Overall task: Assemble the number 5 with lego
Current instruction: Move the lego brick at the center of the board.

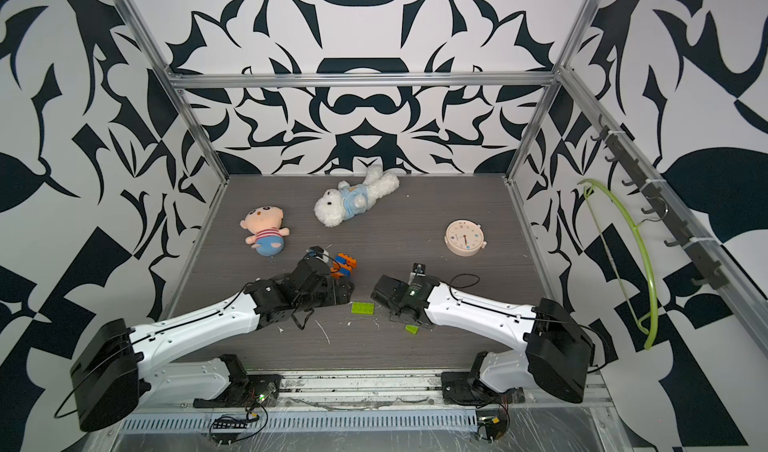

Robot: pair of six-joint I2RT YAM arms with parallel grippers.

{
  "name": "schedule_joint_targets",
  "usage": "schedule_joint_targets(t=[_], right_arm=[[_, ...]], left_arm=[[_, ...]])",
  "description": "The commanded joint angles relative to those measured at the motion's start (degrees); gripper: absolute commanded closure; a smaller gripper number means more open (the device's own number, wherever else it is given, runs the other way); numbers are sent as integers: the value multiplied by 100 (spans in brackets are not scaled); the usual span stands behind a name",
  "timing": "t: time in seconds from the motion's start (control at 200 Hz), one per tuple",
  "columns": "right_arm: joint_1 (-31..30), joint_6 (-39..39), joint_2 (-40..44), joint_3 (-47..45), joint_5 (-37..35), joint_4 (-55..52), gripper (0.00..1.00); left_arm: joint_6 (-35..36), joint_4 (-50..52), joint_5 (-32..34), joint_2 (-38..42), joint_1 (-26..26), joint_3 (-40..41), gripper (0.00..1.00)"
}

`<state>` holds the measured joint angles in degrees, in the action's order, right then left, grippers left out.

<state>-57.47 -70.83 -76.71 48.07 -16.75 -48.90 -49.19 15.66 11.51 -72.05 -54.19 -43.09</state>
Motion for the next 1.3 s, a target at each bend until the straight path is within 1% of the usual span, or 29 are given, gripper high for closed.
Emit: schedule_joint_targets(t=[0.0,0.15,0.405,0.475,0.675,0.71,0.805,0.985,1.065,1.295], right_arm=[[-5,-423,55,-116,174,1,29],[13,-448,66,-389,338,390,31],[69,-365,-343,-536,528,804,37],[72,-361,-429,-519,533,836,40],[167,-397,-428,-680,559,938,43],[192,-410,-419,-723,557,976,45],[201,-407,-365,-760,554,980,50],[197,-329,-309,-632,509,822,53],[201,-302,-301,-602,511,763,59],[193,-186,-130,-505,466,628,60]], left_arm=[[68,-58,62,-338,-159,-255,1],[-34,-89,157,-446,-179,-245,1],[-3,-47,244,-500,-179,-335,1],[4,-15,256,-549,-184,-373,1],[7,-6,255,-634,-179,-401,1],[14,-5,258,-657,-179,-408,1],[9,-2,259,-696,-179,-428,1],[15,2,256,-788,-179,-481,1],[15,18,256,-795,-179,-490,1],[7,84,310,-750,-175,-468,1]])
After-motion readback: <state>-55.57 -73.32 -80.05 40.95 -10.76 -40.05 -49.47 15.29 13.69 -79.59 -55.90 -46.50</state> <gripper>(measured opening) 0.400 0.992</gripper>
